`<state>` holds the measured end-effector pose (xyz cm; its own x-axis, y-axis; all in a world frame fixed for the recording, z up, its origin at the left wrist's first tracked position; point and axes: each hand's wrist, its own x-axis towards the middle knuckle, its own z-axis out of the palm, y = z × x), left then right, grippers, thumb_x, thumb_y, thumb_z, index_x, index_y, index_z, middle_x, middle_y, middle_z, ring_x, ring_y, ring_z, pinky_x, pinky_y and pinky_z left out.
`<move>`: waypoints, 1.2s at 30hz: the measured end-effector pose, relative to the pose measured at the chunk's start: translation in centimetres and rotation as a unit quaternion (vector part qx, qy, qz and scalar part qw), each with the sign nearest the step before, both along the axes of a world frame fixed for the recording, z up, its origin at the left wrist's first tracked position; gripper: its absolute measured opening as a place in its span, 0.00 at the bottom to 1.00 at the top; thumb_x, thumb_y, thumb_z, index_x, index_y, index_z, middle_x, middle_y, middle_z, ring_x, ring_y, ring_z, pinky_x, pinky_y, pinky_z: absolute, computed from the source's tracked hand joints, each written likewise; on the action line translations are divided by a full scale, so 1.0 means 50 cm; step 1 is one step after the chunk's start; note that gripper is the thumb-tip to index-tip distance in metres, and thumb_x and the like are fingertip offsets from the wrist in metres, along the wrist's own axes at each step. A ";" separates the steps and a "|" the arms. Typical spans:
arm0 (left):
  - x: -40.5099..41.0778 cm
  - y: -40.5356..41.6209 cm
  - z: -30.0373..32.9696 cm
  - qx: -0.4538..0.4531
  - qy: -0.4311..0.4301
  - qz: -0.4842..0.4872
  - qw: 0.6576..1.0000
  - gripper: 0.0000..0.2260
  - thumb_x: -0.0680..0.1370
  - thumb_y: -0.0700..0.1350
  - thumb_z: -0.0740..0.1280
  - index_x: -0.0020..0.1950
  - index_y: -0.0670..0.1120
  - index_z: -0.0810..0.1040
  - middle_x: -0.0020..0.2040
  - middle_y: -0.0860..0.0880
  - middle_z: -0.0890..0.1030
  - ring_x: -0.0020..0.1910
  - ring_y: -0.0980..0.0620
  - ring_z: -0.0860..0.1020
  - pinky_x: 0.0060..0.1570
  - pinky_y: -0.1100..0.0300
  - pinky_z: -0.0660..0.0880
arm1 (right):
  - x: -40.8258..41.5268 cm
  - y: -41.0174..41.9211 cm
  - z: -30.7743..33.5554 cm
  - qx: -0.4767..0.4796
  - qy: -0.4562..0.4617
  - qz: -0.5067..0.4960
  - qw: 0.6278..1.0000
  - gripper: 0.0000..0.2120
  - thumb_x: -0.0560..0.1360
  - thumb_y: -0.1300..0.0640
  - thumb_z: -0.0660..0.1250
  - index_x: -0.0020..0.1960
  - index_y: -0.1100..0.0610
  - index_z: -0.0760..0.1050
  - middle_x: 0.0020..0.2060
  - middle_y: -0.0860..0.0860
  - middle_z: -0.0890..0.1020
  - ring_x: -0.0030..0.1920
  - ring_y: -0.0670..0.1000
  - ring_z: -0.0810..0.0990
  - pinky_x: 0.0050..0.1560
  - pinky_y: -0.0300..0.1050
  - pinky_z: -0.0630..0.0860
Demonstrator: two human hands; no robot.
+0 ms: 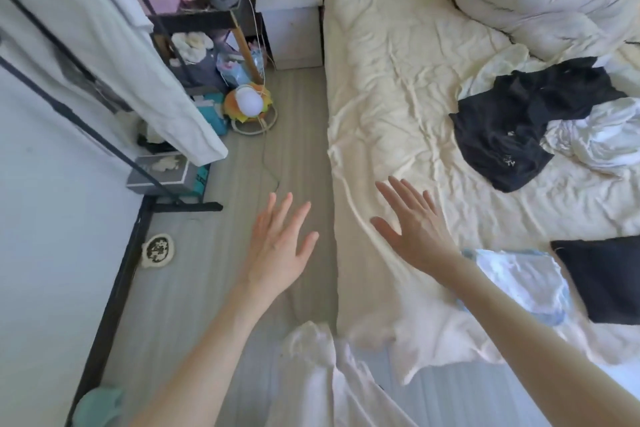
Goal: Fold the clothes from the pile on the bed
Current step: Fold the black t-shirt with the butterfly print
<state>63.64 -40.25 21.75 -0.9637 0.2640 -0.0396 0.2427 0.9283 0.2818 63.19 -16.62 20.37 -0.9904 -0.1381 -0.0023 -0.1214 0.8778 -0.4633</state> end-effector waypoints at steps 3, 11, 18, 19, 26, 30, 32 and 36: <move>0.027 -0.065 0.000 -0.016 -0.022 0.013 1.000 0.24 0.81 0.55 0.56 0.75 0.49 0.60 0.77 0.45 0.54 0.77 0.45 0.47 0.74 0.50 0.50 | 0.014 -0.075 -0.002 0.003 -0.021 0.028 0.999 0.29 0.80 0.43 0.56 0.77 0.49 0.53 0.77 0.50 0.55 0.77 0.50 0.50 0.76 0.53 0.45; -0.036 -0.221 0.019 -0.033 -0.015 -0.013 0.999 0.25 0.81 0.57 0.53 0.77 0.52 0.56 0.78 0.47 0.51 0.77 0.46 0.44 0.74 0.49 0.48 | -0.028 -0.217 0.012 0.007 0.005 0.022 1.000 0.29 0.79 0.43 0.55 0.77 0.49 0.51 0.77 0.50 0.55 0.77 0.50 0.49 0.76 0.54 0.45; -0.159 -0.280 0.007 -0.039 -0.013 -0.038 0.998 0.25 0.81 0.56 0.54 0.76 0.50 0.57 0.78 0.46 0.53 0.77 0.44 0.46 0.72 0.46 0.52 | -0.115 -0.284 0.003 0.025 0.016 -0.016 0.999 0.30 0.79 0.42 0.55 0.77 0.49 0.51 0.77 0.50 0.55 0.77 0.50 0.48 0.76 0.54 0.42; -0.184 -0.275 0.003 -0.035 -0.011 -0.043 0.998 0.25 0.81 0.56 0.54 0.76 0.50 0.57 0.78 0.46 0.53 0.77 0.44 0.46 0.72 0.46 0.53 | -0.136 -0.280 0.002 0.027 0.020 -0.023 0.999 0.30 0.79 0.42 0.54 0.77 0.49 0.52 0.77 0.50 0.55 0.77 0.51 0.48 0.76 0.54 0.42; -0.377 -0.202 -0.043 -0.033 -0.016 -0.068 0.997 0.26 0.80 0.57 0.54 0.77 0.51 0.55 0.77 0.45 0.55 0.77 0.44 0.49 0.72 0.45 0.55 | -0.339 -0.216 -0.027 0.031 0.030 -0.071 0.997 0.28 0.79 0.43 0.56 0.76 0.50 0.57 0.76 0.53 0.59 0.77 0.54 0.52 0.74 0.56 0.42; -0.492 -0.111 -0.054 -0.042 -0.051 -0.104 0.992 0.27 0.81 0.57 0.52 0.78 0.52 0.50 0.78 0.47 0.50 0.77 0.46 0.48 0.73 0.46 0.53 | -0.438 -0.159 -0.034 0.031 -0.014 -0.101 0.994 0.29 0.79 0.42 0.56 0.77 0.49 0.55 0.76 0.52 0.56 0.77 0.53 0.50 0.74 0.56 0.41; -0.547 -0.066 -0.046 -0.022 -0.052 -0.122 0.991 0.26 0.81 0.57 0.53 0.77 0.52 0.50 0.78 0.47 0.50 0.77 0.46 0.48 0.73 0.47 0.51 | -0.473 -0.126 -0.026 0.032 -0.015 -0.112 0.993 0.29 0.79 0.43 0.57 0.76 0.50 0.55 0.76 0.52 0.56 0.77 0.53 0.50 0.74 0.56 0.41; -0.668 -0.032 -0.023 -0.005 -0.026 -0.150 0.988 0.25 0.81 0.55 0.56 0.77 0.51 0.56 0.78 0.46 0.54 0.77 0.45 0.50 0.72 0.46 0.53 | -0.551 -0.053 -0.005 0.041 -0.011 -0.165 0.985 0.29 0.78 0.44 0.58 0.76 0.50 0.57 0.76 0.52 0.57 0.77 0.54 0.51 0.74 0.56 0.42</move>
<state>30.24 -41.83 20.61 -0.8389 0.5366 -0.0908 0.4928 0.8197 0.2919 35.62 -19.28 20.13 -0.9811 0.1924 -0.0210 0.1854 0.9027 -0.3884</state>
